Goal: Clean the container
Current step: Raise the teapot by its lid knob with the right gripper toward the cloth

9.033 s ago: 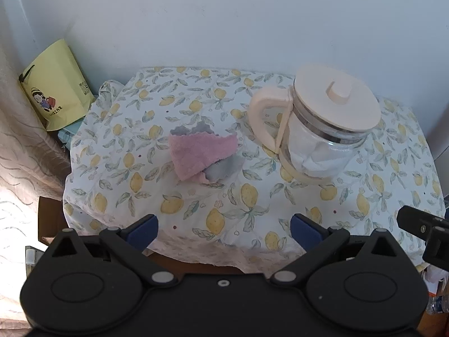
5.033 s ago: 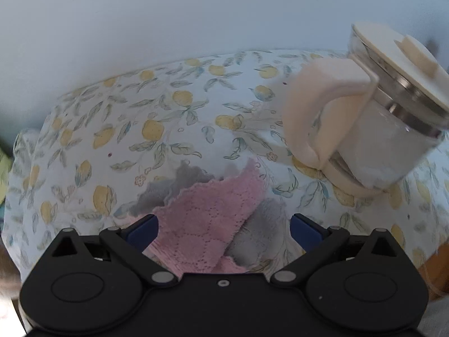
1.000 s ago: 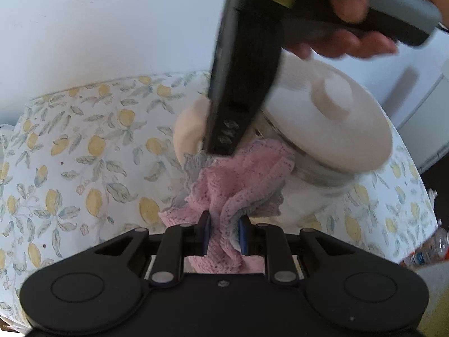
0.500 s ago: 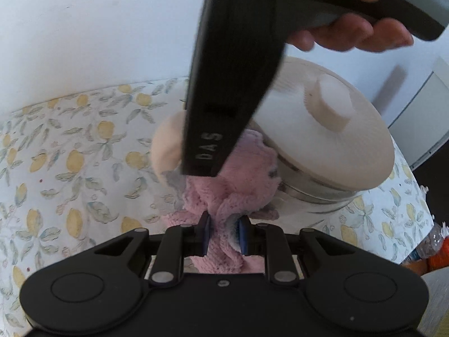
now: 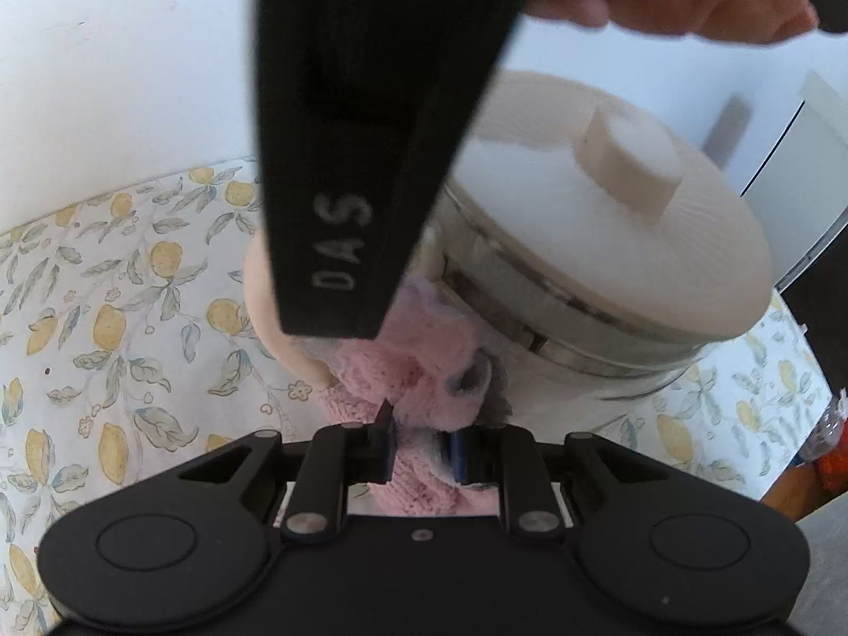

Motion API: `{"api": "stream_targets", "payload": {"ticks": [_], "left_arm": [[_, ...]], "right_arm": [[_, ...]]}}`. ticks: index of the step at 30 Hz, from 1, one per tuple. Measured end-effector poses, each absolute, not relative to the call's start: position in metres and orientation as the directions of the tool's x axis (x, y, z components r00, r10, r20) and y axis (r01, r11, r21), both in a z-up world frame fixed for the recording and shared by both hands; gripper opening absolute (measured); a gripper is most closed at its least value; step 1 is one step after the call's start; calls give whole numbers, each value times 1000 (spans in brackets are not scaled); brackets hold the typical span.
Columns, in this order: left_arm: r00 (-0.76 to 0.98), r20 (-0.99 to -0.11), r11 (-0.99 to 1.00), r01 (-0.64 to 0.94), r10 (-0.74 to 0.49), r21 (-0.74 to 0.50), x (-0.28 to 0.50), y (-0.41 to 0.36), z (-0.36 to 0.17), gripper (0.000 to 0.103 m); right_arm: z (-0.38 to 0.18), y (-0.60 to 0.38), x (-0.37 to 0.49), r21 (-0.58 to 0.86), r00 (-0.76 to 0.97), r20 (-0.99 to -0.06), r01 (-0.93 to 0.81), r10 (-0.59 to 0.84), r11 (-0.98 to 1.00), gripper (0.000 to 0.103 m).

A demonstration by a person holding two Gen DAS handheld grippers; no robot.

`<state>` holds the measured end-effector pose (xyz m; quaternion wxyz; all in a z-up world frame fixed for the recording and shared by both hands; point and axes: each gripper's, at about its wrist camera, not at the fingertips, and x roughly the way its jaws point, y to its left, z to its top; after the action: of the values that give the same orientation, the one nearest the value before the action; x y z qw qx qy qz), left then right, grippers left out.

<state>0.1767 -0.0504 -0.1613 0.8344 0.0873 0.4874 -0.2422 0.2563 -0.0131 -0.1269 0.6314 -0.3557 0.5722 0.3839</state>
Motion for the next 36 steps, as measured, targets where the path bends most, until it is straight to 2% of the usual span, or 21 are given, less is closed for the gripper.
{"api": "stream_targets", "payload": {"ticks": [6,16,21,36], "left_arm": [[391,-862,865,492,-323,-101,181,-48,-179,18],[391,-871,846,531,-296,-49,184,-53,-201,18],[369,-870,838,538,-328,-88,184,-48,-191,17],[443,-818,789,614,-367,-21,168,-50,-130,18]], "right_arm": [[-127,-14,258,2,43,-995,-887,87,462,39],[-127,-16,260,20,34,-994,-874,101,485,39],[-127,-16,261,24,31,-994,-872,104,488,39],[-126,-26,271,6,71,-990,-835,119,550,39]]}}
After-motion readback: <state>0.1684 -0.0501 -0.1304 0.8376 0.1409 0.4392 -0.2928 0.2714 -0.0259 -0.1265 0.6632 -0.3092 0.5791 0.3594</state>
